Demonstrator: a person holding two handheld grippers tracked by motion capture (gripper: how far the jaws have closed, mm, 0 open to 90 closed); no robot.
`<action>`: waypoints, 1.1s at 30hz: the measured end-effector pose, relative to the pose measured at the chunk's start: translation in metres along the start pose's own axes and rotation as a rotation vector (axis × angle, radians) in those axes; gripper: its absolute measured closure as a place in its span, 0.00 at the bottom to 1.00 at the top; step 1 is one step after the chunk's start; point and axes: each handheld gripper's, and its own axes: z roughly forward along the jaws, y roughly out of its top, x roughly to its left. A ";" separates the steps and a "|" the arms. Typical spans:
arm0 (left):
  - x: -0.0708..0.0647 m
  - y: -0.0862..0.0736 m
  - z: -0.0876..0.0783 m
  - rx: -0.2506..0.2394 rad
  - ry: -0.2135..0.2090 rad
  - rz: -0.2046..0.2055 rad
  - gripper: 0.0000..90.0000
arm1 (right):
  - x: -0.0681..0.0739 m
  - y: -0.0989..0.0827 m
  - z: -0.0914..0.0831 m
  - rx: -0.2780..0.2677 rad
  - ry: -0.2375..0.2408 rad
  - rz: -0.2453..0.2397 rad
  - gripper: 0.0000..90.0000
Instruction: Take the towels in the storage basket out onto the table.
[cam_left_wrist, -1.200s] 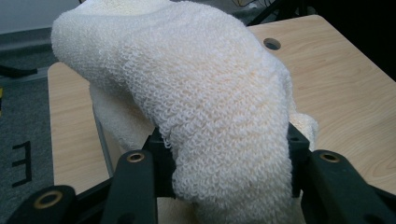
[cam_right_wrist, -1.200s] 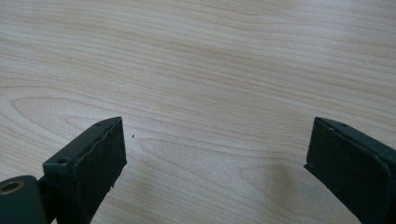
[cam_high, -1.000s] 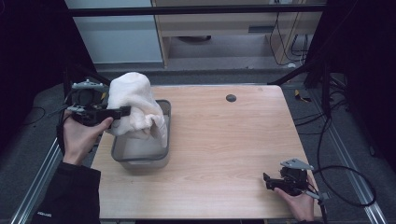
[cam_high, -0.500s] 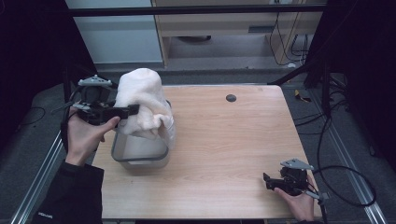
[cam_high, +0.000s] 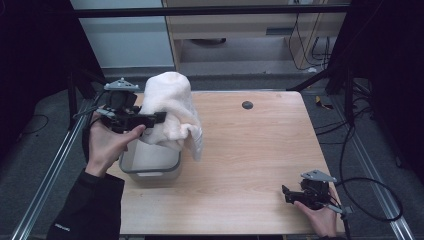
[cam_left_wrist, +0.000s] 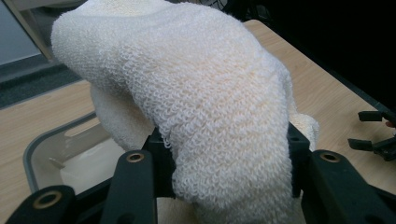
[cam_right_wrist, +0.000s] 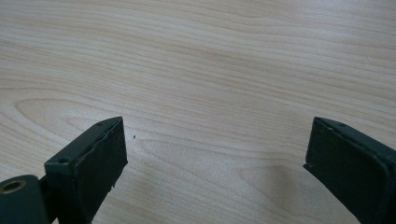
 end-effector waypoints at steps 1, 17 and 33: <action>-0.002 0.001 0.002 0.002 -0.004 0.004 0.58 | 0.000 0.000 0.000 0.001 -0.001 -0.001 0.06; -0.029 0.006 0.040 0.046 -0.054 0.050 0.58 | -0.001 0.000 -0.001 -0.006 -0.001 0.000 0.06; -0.053 0.010 0.068 0.067 -0.096 0.087 0.58 | -0.002 0.000 -0.002 -0.010 -0.003 -0.002 0.06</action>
